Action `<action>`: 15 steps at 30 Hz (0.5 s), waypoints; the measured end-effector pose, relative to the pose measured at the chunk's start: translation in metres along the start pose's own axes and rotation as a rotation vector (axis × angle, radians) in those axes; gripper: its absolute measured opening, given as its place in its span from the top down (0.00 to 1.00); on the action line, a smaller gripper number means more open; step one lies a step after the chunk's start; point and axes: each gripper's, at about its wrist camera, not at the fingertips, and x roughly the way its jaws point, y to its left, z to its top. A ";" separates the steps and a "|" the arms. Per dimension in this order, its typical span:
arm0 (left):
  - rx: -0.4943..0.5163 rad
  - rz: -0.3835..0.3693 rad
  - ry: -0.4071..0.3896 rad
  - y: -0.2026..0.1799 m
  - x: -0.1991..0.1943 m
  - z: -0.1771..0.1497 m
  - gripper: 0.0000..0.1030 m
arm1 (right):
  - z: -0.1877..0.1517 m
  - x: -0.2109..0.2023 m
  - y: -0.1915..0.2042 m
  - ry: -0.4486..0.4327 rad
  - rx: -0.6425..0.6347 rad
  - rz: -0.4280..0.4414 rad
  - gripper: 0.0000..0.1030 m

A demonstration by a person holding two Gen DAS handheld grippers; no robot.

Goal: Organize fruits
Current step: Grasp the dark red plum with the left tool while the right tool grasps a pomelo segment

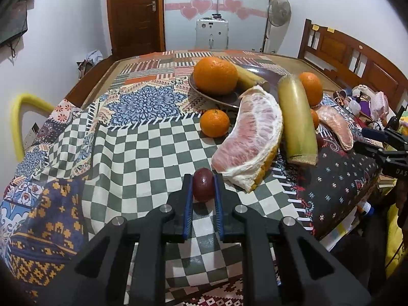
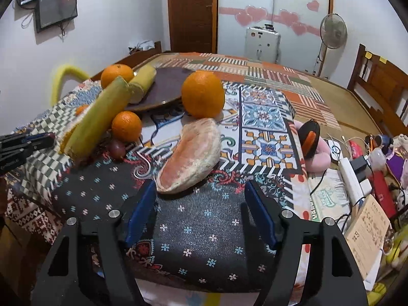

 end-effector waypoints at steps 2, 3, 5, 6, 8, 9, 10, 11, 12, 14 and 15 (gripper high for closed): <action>0.003 0.007 -0.011 0.000 -0.004 0.001 0.85 | 0.005 -0.003 0.000 -0.025 0.009 0.000 0.33; 0.002 0.007 -0.015 0.000 -0.006 0.002 0.85 | 0.009 -0.003 0.001 -0.033 0.014 0.001 0.33; 0.001 0.006 -0.023 0.001 -0.009 0.004 0.85 | 0.018 0.001 0.001 -0.045 0.031 0.007 0.33; 0.001 0.007 -0.028 0.000 -0.010 0.004 0.85 | 0.021 0.004 0.001 -0.047 0.037 0.009 0.33; 0.004 0.007 -0.037 0.000 -0.014 0.005 0.85 | 0.027 0.013 0.002 -0.046 0.043 0.007 0.33; 0.006 0.008 -0.041 -0.001 -0.015 0.006 0.85 | 0.029 0.017 0.002 -0.043 0.044 0.006 0.33; 0.008 0.009 -0.045 -0.001 -0.016 0.007 0.85 | 0.032 0.023 0.002 -0.037 0.045 0.002 0.33; 0.010 0.008 -0.049 -0.002 -0.017 0.008 0.85 | 0.033 0.027 0.001 -0.029 0.044 -0.004 0.33; 0.010 0.006 -0.053 -0.002 -0.017 0.009 0.85 | 0.035 0.032 0.000 -0.021 0.045 -0.009 0.33; 0.010 0.003 -0.061 -0.002 -0.018 0.012 0.85 | 0.036 0.044 -0.002 0.007 0.052 -0.012 0.33; 0.009 0.001 -0.064 -0.002 -0.018 0.013 0.85 | 0.036 0.049 -0.004 0.021 0.060 -0.011 0.33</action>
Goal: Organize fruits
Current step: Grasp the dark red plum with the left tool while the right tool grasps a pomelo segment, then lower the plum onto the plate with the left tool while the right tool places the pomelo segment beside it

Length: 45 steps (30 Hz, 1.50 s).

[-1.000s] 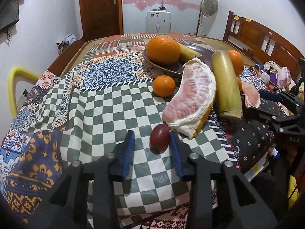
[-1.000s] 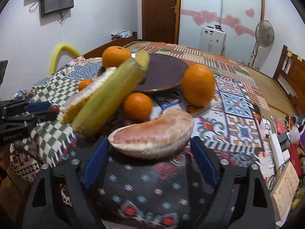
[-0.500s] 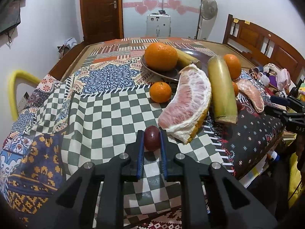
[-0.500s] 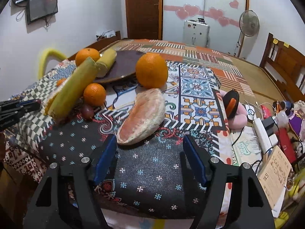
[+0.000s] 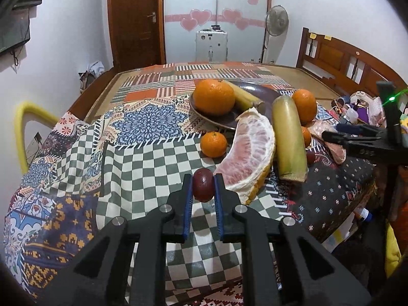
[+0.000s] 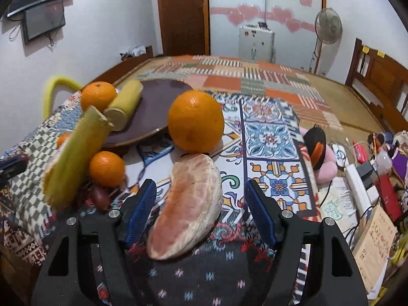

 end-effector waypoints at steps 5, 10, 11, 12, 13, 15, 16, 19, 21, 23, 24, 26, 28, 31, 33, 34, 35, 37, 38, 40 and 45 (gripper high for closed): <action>-0.004 -0.005 -0.012 0.001 0.004 0.007 0.85 | -0.005 0.006 0.001 0.014 -0.024 -0.016 0.36; -0.018 -0.012 -0.010 0.000 0.011 0.012 0.85 | -0.007 -0.001 0.011 0.004 -0.075 -0.002 0.57; -0.021 -0.015 -0.010 0.000 0.012 0.013 0.85 | -0.008 -0.002 0.012 0.000 -0.081 -0.005 0.57; -0.023 -0.018 -0.012 -0.001 0.012 0.014 0.85 | -0.008 -0.003 0.011 0.000 -0.080 -0.003 0.57; -0.023 -0.019 -0.015 -0.002 0.012 0.015 0.85 | -0.008 -0.005 0.010 0.003 -0.067 0.009 0.58; -0.019 -0.019 -0.020 -0.004 0.011 0.018 0.85 | -0.007 -0.008 0.008 0.002 -0.049 0.034 0.61; -0.016 -0.019 -0.024 -0.005 0.011 0.021 0.85 | -0.007 -0.011 0.007 -0.004 -0.046 0.041 0.61; -0.013 -0.020 -0.037 -0.007 0.010 0.028 0.85 | -0.005 -0.020 0.009 -0.030 -0.057 0.042 0.61; -0.014 -0.021 -0.045 -0.008 0.009 0.033 0.85 | -0.003 -0.026 0.011 -0.048 -0.063 0.041 0.61; -0.013 -0.024 -0.056 -0.010 0.007 0.038 0.85 | 0.001 -0.032 0.012 -0.063 -0.060 0.056 0.61; -0.012 -0.024 -0.062 -0.011 0.007 0.041 0.85 | 0.003 -0.035 0.012 -0.073 -0.057 0.063 0.61; -0.007 -0.026 -0.071 -0.013 0.006 0.047 0.85 | 0.008 -0.041 0.013 -0.095 -0.057 0.070 0.61; 0.001 -0.026 -0.081 -0.016 0.006 0.054 0.85 | 0.016 -0.047 0.015 -0.121 -0.058 0.079 0.61; 0.015 -0.024 -0.098 -0.021 0.007 0.066 0.85 | 0.028 -0.050 0.018 -0.153 -0.064 0.081 0.61; 0.021 -0.025 -0.112 -0.023 0.007 0.074 0.85 | 0.036 -0.051 0.020 -0.171 -0.069 0.076 0.61; 0.025 -0.025 -0.120 -0.024 0.007 0.079 0.85 | 0.040 -0.051 0.021 -0.180 -0.069 0.076 0.61; 0.026 -0.026 -0.126 -0.025 0.008 0.084 0.85 | 0.046 -0.050 0.022 -0.189 -0.068 0.079 0.61; 0.032 -0.028 -0.136 -0.026 0.010 0.092 0.85 | 0.055 -0.048 0.024 -0.204 -0.069 0.083 0.61; 0.037 -0.027 -0.141 -0.028 0.011 0.096 0.85 | 0.058 -0.047 0.024 -0.210 -0.067 0.083 0.61; 0.049 -0.024 -0.149 -0.031 0.013 0.103 0.85 | 0.065 -0.044 0.025 -0.219 -0.068 0.086 0.61; 0.072 -0.022 -0.156 -0.037 0.027 0.119 0.85 | 0.084 -0.030 0.027 -0.233 -0.073 0.091 0.61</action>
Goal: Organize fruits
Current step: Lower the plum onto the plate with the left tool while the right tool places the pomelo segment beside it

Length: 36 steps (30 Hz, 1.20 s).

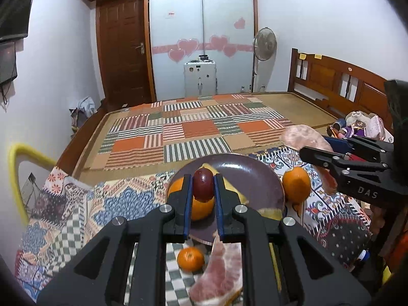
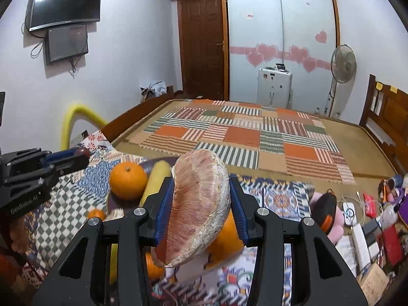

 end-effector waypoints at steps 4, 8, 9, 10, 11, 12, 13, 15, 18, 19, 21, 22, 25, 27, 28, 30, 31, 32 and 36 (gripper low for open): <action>0.009 0.001 0.018 -0.002 0.020 0.008 0.85 | 0.009 0.017 -0.001 0.006 -0.002 0.011 0.61; 0.024 -0.002 0.039 -0.002 0.038 0.012 0.85 | 0.014 0.035 -0.003 0.030 -0.011 0.016 0.61; 0.027 -0.005 0.045 -0.003 0.042 0.013 0.85 | 0.015 0.040 -0.004 0.039 -0.012 0.018 0.61; 0.031 -0.008 0.057 -0.004 0.048 0.015 0.85 | 0.016 0.046 -0.006 0.052 -0.012 0.021 0.61; 0.035 -0.009 0.067 -0.004 0.053 0.015 0.85 | 0.017 0.053 -0.007 0.067 -0.011 0.024 0.61; 0.041 -0.011 0.079 -0.006 0.058 0.017 0.85 | 0.017 0.059 -0.008 0.084 -0.012 0.025 0.61; 0.047 -0.015 0.092 -0.007 0.064 0.018 0.85 | 0.017 0.063 -0.009 0.095 -0.012 0.026 0.61; 0.061 -0.025 0.119 -0.010 0.075 0.020 0.85 | 0.019 0.075 -0.011 0.130 -0.019 0.031 0.61; 0.073 -0.031 0.150 -0.012 0.087 0.022 0.85 | 0.019 0.090 -0.015 0.184 -0.034 0.035 0.61; 0.073 -0.032 0.163 -0.014 0.092 0.024 0.85 | 0.020 0.093 -0.015 0.197 -0.036 0.039 0.61; 0.075 -0.035 0.186 -0.016 0.100 0.026 0.85 | 0.020 0.098 -0.017 0.226 -0.041 0.047 0.61; 0.076 -0.036 0.198 -0.016 0.104 0.026 0.85 | 0.020 0.100 -0.017 0.237 -0.043 0.048 0.61; 0.078 -0.050 0.236 -0.018 0.115 0.028 0.85 | 0.019 0.105 -0.016 0.268 -0.066 0.056 0.61; 0.082 -0.065 0.263 -0.019 0.122 0.029 0.85 | 0.020 0.108 -0.015 0.288 -0.078 0.064 0.61; 0.089 -0.066 0.276 -0.021 0.126 0.029 0.85 | 0.020 0.109 -0.014 0.295 -0.083 0.067 0.61; 0.099 -0.066 0.291 -0.023 0.130 0.029 0.85 | 0.020 0.108 -0.015 0.304 -0.091 0.069 0.61; 0.101 -0.066 0.299 -0.024 0.132 0.029 0.85 | 0.020 0.108 -0.015 0.307 -0.096 0.070 0.61; 0.100 -0.067 0.303 -0.024 0.133 0.028 0.85 | 0.020 0.108 -0.015 0.310 -0.099 0.072 0.61; 0.101 -0.074 0.307 -0.026 0.135 0.029 0.85 | 0.022 0.109 -0.015 0.305 -0.104 0.074 0.60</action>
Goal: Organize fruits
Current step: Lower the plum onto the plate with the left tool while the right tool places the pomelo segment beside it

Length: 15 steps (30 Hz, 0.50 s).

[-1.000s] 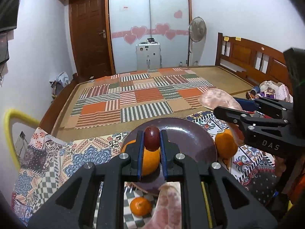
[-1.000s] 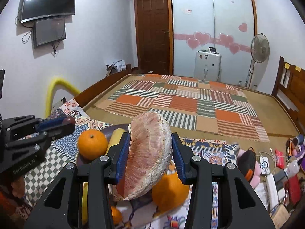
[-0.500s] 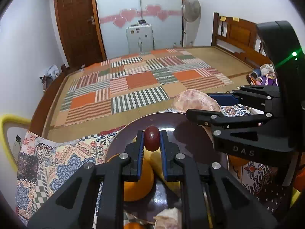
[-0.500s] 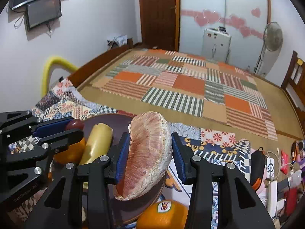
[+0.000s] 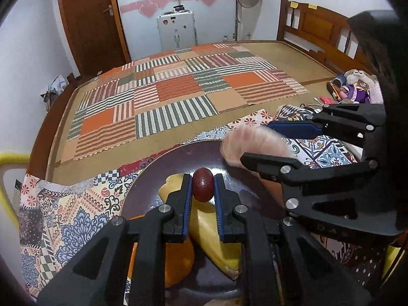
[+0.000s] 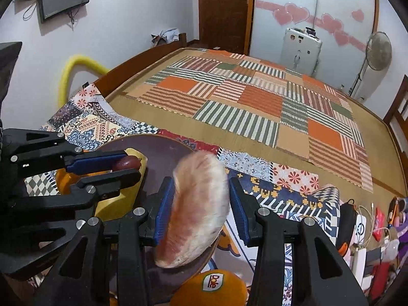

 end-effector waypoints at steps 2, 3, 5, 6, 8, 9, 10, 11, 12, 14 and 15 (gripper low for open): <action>0.001 0.005 -0.002 0.000 0.000 0.000 0.85 | 0.001 -0.004 0.000 -0.024 -0.009 -0.016 0.60; -0.003 0.004 -0.002 0.001 0.000 -0.001 0.85 | 0.003 -0.005 0.001 -0.032 -0.008 -0.021 0.60; -0.011 -0.002 -0.004 0.001 -0.002 -0.002 0.85 | 0.003 -0.010 0.000 -0.041 -0.003 -0.011 0.60; -0.015 -0.005 -0.005 0.001 -0.003 -0.002 0.84 | 0.003 -0.012 0.000 -0.048 0.001 -0.013 0.60; -0.016 -0.007 -0.009 0.002 -0.005 -0.002 0.84 | 0.002 -0.018 -0.001 -0.065 0.000 -0.024 0.60; -0.014 -0.004 -0.008 0.002 -0.006 -0.002 0.83 | 0.002 -0.019 0.000 -0.070 0.002 -0.029 0.60; -0.010 0.001 -0.008 0.001 -0.007 -0.003 0.83 | 0.001 -0.022 0.000 -0.077 0.002 -0.037 0.60; -0.010 0.004 -0.010 0.001 -0.007 -0.003 0.82 | -0.001 -0.025 -0.001 -0.085 0.006 -0.039 0.60; -0.010 0.003 -0.011 0.000 -0.009 -0.004 0.81 | -0.003 -0.028 -0.002 -0.090 0.009 -0.040 0.60; -0.014 -0.003 -0.017 0.000 -0.012 -0.006 0.72 | -0.007 -0.034 -0.002 -0.102 0.008 -0.053 0.60; -0.015 -0.004 -0.023 0.000 -0.014 -0.006 0.61 | -0.009 -0.037 -0.002 -0.110 0.005 -0.061 0.59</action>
